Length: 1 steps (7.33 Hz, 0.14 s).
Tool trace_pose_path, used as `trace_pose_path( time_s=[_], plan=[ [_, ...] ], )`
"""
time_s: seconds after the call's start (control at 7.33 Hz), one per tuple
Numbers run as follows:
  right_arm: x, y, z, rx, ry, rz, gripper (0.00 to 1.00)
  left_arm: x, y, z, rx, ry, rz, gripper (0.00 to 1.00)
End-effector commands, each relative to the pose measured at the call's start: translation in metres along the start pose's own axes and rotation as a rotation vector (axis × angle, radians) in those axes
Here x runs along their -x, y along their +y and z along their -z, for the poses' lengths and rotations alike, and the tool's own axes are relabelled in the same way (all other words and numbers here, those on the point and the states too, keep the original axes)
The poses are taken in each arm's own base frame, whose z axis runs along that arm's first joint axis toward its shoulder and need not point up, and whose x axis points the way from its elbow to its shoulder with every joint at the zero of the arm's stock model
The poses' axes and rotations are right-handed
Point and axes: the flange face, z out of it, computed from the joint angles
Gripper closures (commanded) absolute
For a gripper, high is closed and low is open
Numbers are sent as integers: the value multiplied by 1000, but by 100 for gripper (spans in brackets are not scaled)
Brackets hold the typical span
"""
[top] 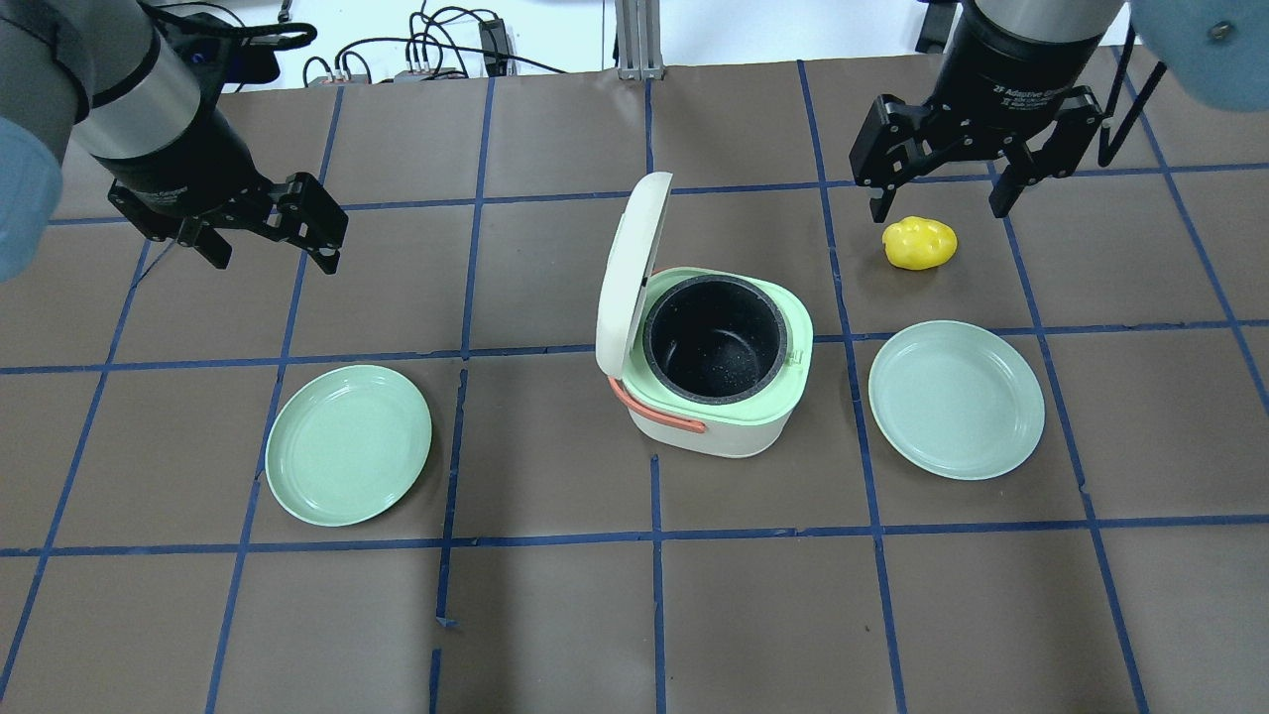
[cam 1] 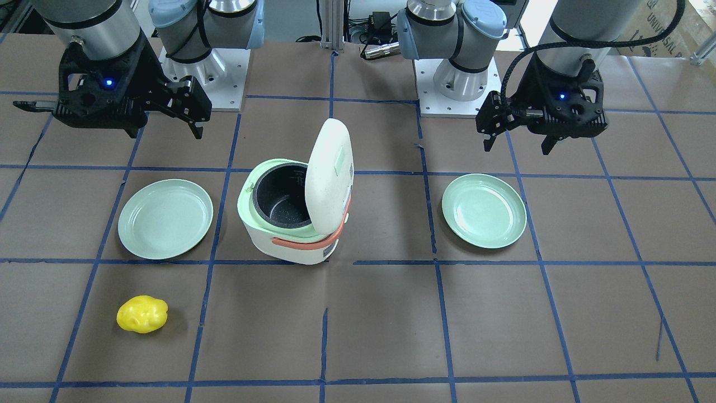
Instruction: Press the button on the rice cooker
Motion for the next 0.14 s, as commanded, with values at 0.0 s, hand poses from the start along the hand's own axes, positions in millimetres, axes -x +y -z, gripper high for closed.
trace_pose_path(
  time_s=[0.0],
  plan=[
    [0, 0, 0, 0, 1, 0, 0, 0, 0, 0, 0, 0, 0, 0]
  ],
)
